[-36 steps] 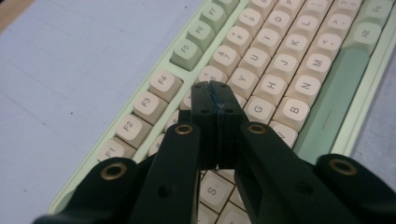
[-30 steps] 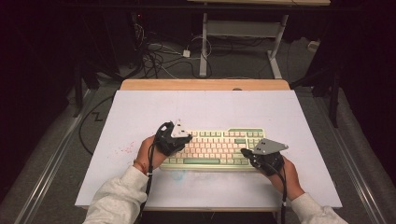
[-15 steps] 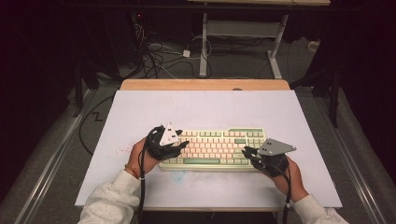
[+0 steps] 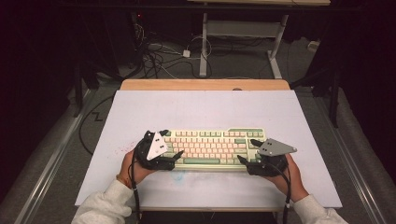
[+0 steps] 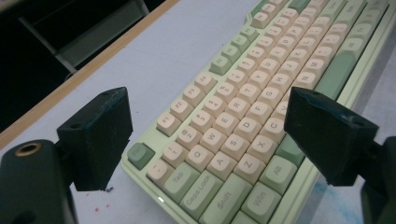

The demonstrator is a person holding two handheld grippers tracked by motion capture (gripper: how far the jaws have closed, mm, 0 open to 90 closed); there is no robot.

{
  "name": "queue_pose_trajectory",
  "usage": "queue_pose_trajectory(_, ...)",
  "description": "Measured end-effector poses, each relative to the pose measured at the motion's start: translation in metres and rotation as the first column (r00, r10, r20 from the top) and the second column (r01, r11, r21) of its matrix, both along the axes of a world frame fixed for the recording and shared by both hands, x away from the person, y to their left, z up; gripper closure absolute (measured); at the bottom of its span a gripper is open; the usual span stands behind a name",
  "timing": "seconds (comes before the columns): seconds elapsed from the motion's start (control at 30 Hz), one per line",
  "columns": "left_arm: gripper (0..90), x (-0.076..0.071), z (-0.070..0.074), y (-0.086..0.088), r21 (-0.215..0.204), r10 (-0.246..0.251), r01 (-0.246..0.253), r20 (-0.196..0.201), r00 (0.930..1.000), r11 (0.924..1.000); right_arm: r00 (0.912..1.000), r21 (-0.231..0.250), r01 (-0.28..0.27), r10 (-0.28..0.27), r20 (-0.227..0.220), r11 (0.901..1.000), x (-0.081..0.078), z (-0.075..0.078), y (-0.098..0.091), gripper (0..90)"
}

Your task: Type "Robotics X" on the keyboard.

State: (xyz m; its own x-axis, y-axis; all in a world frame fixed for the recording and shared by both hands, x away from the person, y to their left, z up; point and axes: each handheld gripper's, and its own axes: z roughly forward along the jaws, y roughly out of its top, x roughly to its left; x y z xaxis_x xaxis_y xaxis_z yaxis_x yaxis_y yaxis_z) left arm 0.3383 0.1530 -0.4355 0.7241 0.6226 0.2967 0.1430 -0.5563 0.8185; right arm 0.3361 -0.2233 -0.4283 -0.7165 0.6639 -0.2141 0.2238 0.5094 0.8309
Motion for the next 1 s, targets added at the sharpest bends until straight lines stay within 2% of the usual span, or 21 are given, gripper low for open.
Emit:
queue_pose_trajectory(0.1,14.5,-0.007,-0.005,0.007,0.004,0.007,-0.007,0.017,0.9998,1.0,1.0,0.002,-0.004,0.004,0.003,1.0,0.0,0.0,0.0,30.6)
queue_pose_trajectory(0.27,14.5,-0.016,-0.013,0.018,0.028,0.018,-0.019,0.014,0.9997,0.9994,0.9994,-0.002,-0.035,0.035,-0.001,0.9994,0.001,0.0,0.003,45.0)
queue_pose_trajectory(0.37,14.5,-0.02,-0.019,0.023,0.061,0.024,-0.024,0.002,0.9997,0.9979,0.9984,-0.009,-0.056,0.056,-0.012,0.9984,0.001,0.0,0.006,65.8)
queue_pose_trajectory(0.43,14.5,-0.023,-0.023,0.027,0.073,0.033,-0.032,-0.005,0.9995,0.9968,0.998,-0.013,-0.063,0.063,-0.013,0.9979,0.002,0.0,0.007,69.4)
queue_pose_trajectory(0.47,14.5,-0.024,-0.024,0.029,0.069,0.037,-0.037,-0.008,0.9993,0.997,0.9971,-0.02,-0.072,0.071,-0.026,0.9972,0.003,-0.001,0.009,79.5)
queue_pose_trajectory(0.5,14.5,-0.026,-0.025,0.031,0.063,0.039,-0.038,-0.011,0.9992,0.9973,0.9971,-0.02,-0.072,0.071,-0.026,0.9972,0.003,-0.001,0.009,79.5)
queue_pose_trajectory(0.57,14.5,-0.029,-0.027,0.034,0.066,0.038,-0.036,-0.016,0.9992,0.9972,0.9953,-0.031,-0.09,0.089,-0.039,0.9954,0.004,-0.001,0.012,88.6)
queue_pose_trajectory(0.63,14.5,-0.031,-0.028,0.037,0.068,0.044,-0.043,-0.016,0.9989,0.9968,0.9936,-0.042,-0.102,0.1,-0.053,0.9939,0.005,-0.001,0.016,90.0)
queue_pose_trajectory(0.77,14.5,-0.036,-0.029,0.042,0.046,0.063,-0.061,-0.028,0.9976,0.9971,0.9925,-0.061,-0.108,0.104,-0.064,0.9923,0.01,-0.003,0.029,90.0)
queue_pose_trajectory(0.8,14.5,-0.038,-0.029,0.042,0.054,0.065,-0.064,-0.03,0.9974,0.9965,0.9923,-0.065,-0.11,0.105,-0.065,0.9918,0.012,-0.004,0.031,90.0)
queue_pose_trajectory(1.0,14.5,-0.045,-0.03,0.047,0.032,0.071,-0.069,-0.041,0.9966,0.9971,0.9921,-0.07,-0.108,0.103,-0.071,0.9917,0.022,-0.006,0.043,90.0)
